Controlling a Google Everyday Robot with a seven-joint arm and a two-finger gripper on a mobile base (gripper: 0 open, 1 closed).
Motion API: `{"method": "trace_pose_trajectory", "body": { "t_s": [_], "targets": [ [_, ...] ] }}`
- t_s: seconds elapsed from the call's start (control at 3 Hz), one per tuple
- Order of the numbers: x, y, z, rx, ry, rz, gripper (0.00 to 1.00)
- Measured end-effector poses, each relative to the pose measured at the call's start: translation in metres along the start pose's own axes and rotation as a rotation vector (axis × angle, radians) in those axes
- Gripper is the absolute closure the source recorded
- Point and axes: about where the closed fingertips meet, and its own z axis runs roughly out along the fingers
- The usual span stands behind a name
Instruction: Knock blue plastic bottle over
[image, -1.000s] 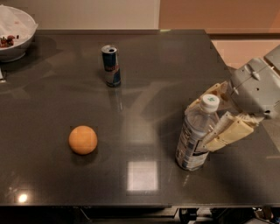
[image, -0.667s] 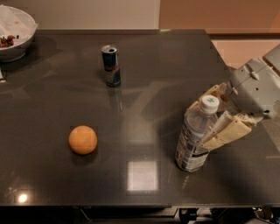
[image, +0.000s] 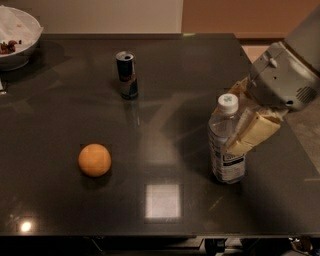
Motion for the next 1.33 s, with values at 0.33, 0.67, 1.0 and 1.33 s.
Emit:
{"method": "trace_pose_trajectory", "body": {
  "t_s": [0.33, 0.67, 1.0, 1.33],
  "targets": [
    [0.003, -0.018, 0.005, 0.008, 0.163, 0.011, 1.00],
    [0.014, -0.033, 0.013, 0.016, 0.331, 0.019, 1.00],
    [0.023, -0.043, 0.020, 0.039, 0.455, 0.027, 1.00],
    [0.028, -0.049, 0.026, 0.054, 0.533, 0.034, 0.84]
  ]
}}
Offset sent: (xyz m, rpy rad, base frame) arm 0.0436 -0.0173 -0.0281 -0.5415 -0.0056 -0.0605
